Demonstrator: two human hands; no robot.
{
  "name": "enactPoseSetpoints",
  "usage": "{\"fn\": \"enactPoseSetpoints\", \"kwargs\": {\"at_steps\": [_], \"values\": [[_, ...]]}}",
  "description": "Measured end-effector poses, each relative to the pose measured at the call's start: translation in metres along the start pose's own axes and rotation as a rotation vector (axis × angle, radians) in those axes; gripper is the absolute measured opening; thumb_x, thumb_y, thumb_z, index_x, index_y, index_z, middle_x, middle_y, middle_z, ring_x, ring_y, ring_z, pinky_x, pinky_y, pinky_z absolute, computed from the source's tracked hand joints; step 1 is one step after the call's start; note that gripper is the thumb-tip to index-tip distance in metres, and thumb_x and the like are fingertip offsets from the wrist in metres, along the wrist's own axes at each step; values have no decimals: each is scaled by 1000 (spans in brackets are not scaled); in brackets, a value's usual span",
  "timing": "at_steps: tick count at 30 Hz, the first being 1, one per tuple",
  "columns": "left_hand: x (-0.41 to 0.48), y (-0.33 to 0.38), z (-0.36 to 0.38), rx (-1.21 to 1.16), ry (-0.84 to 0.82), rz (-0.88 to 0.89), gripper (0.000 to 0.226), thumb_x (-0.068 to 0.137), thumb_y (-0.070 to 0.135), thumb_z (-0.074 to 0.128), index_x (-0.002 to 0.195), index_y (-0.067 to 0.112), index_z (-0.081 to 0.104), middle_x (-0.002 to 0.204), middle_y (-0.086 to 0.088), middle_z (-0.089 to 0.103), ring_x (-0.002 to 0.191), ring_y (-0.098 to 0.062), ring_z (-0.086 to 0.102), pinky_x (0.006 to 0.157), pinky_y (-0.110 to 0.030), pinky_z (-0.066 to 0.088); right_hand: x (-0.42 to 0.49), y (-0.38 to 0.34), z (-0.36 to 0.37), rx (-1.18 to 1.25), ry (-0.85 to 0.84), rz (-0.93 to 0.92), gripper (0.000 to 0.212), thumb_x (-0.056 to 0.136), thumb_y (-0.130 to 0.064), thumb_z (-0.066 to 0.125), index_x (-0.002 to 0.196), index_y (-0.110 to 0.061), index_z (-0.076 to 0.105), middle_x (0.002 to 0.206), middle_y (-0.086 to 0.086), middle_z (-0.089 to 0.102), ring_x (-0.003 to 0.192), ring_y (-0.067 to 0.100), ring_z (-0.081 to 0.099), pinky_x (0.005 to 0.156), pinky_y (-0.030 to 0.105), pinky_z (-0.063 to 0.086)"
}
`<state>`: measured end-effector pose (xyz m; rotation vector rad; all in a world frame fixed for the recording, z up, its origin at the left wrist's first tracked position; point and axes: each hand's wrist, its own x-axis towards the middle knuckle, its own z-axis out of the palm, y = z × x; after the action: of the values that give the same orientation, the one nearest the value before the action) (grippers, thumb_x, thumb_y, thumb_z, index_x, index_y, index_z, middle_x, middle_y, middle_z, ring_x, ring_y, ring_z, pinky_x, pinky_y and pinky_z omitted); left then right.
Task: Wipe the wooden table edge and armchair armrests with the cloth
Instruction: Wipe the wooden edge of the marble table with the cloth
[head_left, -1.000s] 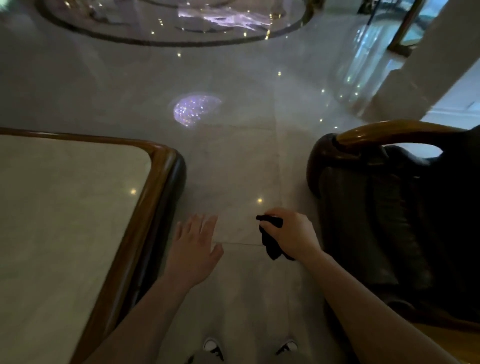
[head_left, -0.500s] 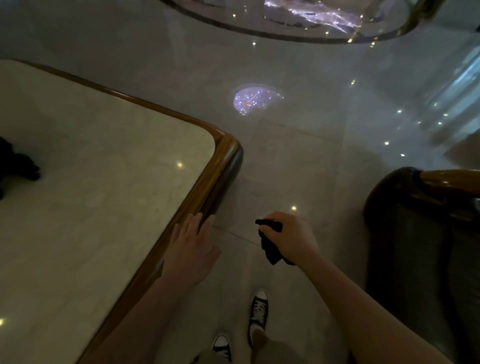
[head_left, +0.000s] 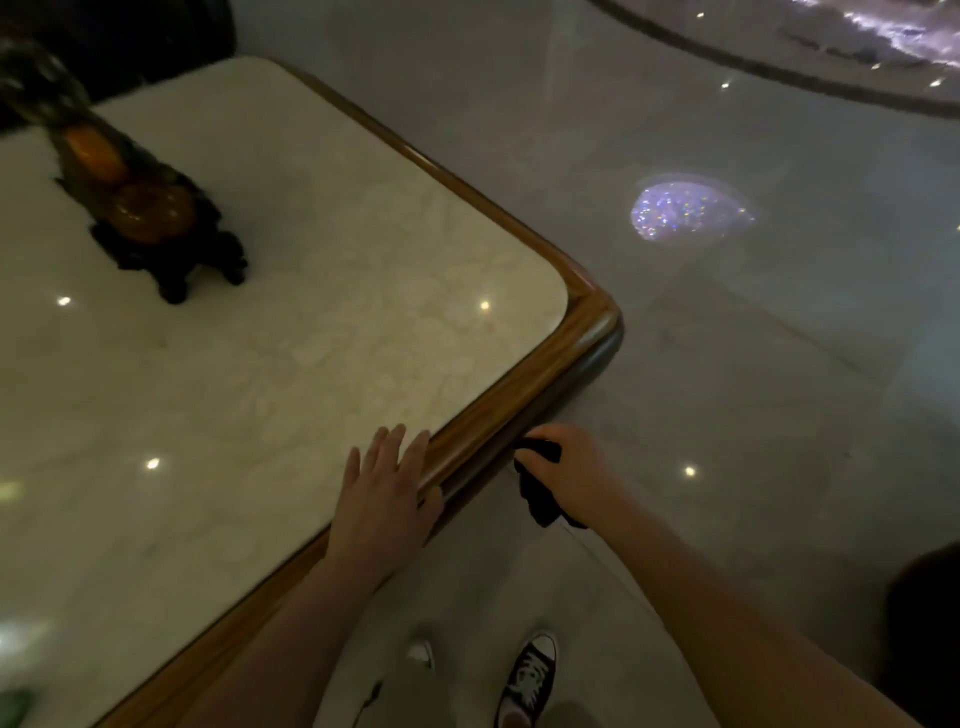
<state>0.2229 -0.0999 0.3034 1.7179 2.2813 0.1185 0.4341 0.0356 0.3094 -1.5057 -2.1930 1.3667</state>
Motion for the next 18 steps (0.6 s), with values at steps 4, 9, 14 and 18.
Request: {"fn": "enactPoseSetpoints", "kwargs": {"at_steps": [4,9,14,18], "values": [[19,-26,5,-37,1,-46,67,95,51,34,154,24,22,162,-7,21,151,-27,12,121,-51,11,39,-8,16,-51,-46,-4,11,95,-47,60,93,-37,65,85,-9,70,78,13,69,77,45,60],[52,-74,20,-41,-23,-89,67,95,52,34,155,26,18,164,-5,17,152,-26,8,121,-51,11,90,-18,49,-82,-99,57,18,95,-47,60,101,-32,67,89,-8,71,81,13,69,78,44,60],[107,-139,56,-44,-41,-85,72,91,56,19,155,24,18,164,-7,16,152,-27,7,121,-50,10,153,-18,97,-94,-105,131,20,94,-46,62,103,-29,69,92,-7,70,84,14,68,79,43,59],[151,-187,105,-45,-48,-112,69,94,54,23,156,23,17,164,-9,15,152,-28,4,121,-53,9,216,-9,133,-79,-88,146,20,93,-48,63,103,-32,70,93,-13,69,83,5,66,71,28,56]]}}
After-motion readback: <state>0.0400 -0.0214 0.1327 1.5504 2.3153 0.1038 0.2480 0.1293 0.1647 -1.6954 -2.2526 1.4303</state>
